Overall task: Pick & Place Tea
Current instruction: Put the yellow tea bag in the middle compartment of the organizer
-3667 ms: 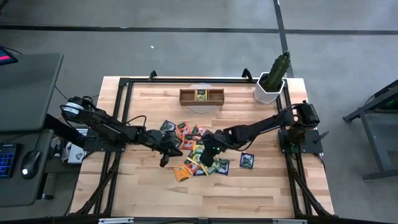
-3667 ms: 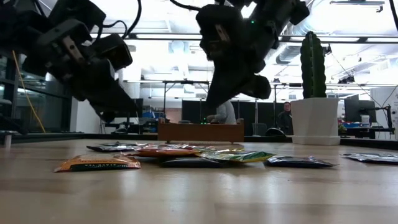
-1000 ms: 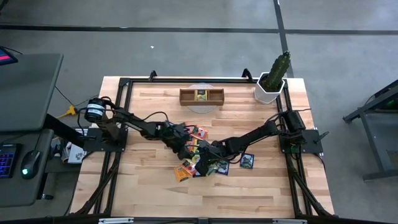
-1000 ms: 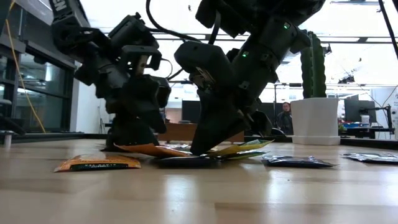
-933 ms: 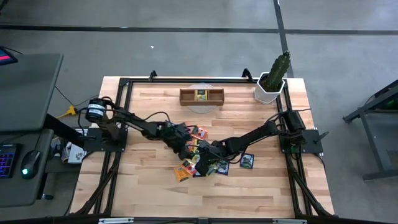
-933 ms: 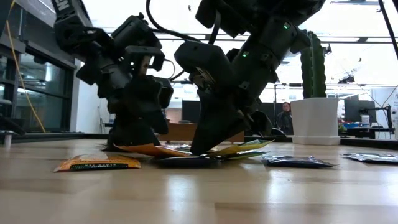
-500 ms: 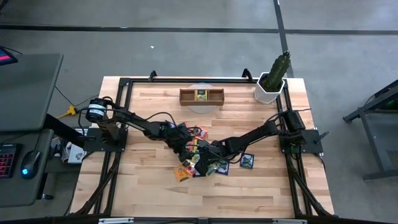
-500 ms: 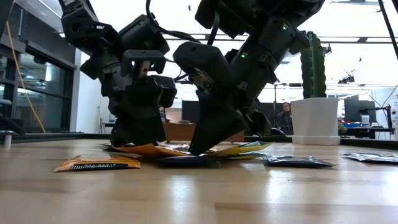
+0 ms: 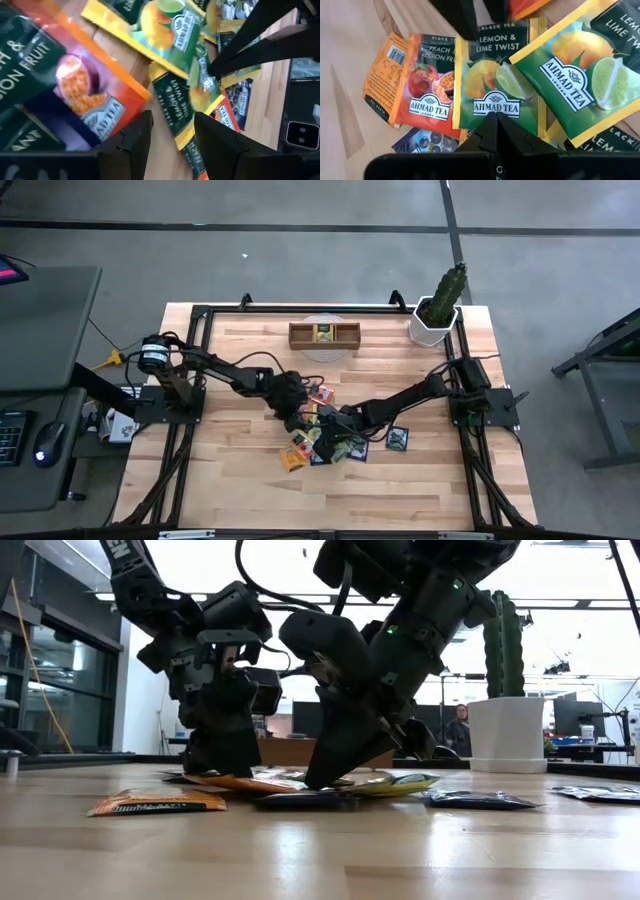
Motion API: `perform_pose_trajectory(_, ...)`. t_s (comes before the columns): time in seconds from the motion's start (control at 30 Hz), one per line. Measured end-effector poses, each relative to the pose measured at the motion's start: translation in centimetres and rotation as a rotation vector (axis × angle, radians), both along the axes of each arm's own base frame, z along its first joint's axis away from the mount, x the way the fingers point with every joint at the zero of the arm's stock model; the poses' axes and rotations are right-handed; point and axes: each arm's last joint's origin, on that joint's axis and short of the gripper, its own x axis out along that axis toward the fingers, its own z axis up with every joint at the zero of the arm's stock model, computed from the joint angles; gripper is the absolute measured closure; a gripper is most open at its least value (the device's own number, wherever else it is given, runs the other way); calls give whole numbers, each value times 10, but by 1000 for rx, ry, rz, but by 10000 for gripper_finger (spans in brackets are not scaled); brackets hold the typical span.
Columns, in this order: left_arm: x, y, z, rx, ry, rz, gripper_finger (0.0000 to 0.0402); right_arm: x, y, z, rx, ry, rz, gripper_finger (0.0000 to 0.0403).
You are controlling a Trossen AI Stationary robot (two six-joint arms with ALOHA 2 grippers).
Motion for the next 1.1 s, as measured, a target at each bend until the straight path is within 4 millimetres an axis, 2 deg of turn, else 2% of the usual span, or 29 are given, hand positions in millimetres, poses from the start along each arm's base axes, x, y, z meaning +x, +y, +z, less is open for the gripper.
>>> perform_pose_trajectory(0.53, -1, -3, 0, 5, 27, 27, 248, 1, -2, 0, 7, -2, -3, 403)
perform_pose_trajectory(1.1, 1, -7, -6, -26, 44, 24, 248, 7, -13, 2, 16, -51, -24, 403)
